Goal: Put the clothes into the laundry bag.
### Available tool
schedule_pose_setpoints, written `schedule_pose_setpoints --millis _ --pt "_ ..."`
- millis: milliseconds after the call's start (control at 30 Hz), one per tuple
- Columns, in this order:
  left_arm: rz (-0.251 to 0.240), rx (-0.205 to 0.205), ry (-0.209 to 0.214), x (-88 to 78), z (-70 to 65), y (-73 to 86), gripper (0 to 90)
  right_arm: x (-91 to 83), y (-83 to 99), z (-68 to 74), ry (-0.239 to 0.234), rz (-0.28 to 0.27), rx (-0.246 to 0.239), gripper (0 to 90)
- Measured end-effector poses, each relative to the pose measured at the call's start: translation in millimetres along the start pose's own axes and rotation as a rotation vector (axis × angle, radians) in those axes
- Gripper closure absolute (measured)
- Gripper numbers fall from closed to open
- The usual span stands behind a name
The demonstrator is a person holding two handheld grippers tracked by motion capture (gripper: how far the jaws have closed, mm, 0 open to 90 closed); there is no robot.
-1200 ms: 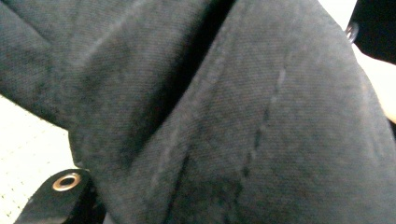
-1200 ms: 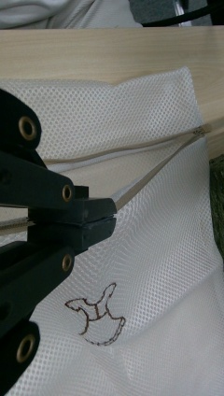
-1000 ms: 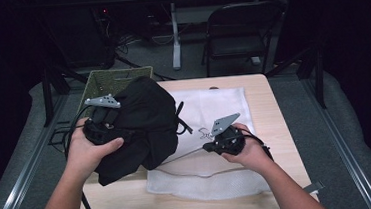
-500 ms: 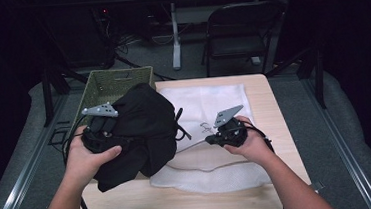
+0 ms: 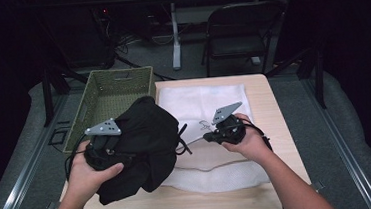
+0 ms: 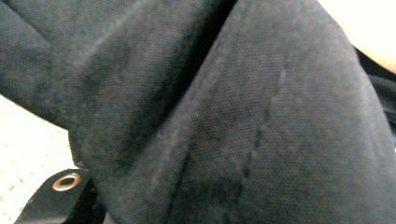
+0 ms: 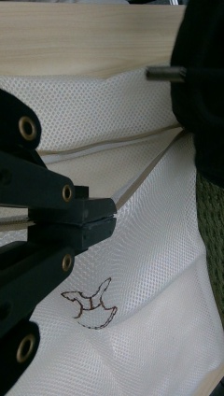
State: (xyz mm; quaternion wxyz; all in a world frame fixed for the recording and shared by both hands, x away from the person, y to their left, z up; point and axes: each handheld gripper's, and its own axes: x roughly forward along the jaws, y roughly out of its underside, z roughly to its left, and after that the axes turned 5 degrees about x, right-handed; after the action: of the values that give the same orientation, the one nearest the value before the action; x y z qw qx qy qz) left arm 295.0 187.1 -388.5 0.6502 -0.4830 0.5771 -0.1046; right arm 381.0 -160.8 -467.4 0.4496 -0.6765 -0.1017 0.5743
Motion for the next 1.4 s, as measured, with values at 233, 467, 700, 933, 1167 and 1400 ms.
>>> schedule_pose_setpoints --millis 233,467,700,933,1167,1400 --pt "-0.005 0.005 0.027 11.8 -4.3 7.4 66.4 -1.0 -7.0 4.1 0.01 -0.013 -0.014 89.5" --pt "-0.004 0.008 0.063 30.9 -9.2 10.9 66.3 0.7 -7.5 6.2 0.006 -0.016 -0.02 89.5" --pt "0.011 0.017 0.095 49.8 -10.9 9.6 66.3 2.2 -8.2 3.3 -0.008 -0.031 -0.009 89.5" --pt "0.013 0.015 0.112 66.5 -12.0 14.8 66.3 4.9 -9.6 5.9 -0.002 -0.029 -0.019 89.5" --pt "0.018 0.025 0.131 81.9 -15.1 23.6 66.3 2.7 -10.2 5.5 0.004 -0.054 -0.024 89.5" --pt "0.024 0.032 0.134 98.2 -16.5 31.0 66.2 2.3 -9.7 0.9 0.023 -0.081 -0.009 89.5"
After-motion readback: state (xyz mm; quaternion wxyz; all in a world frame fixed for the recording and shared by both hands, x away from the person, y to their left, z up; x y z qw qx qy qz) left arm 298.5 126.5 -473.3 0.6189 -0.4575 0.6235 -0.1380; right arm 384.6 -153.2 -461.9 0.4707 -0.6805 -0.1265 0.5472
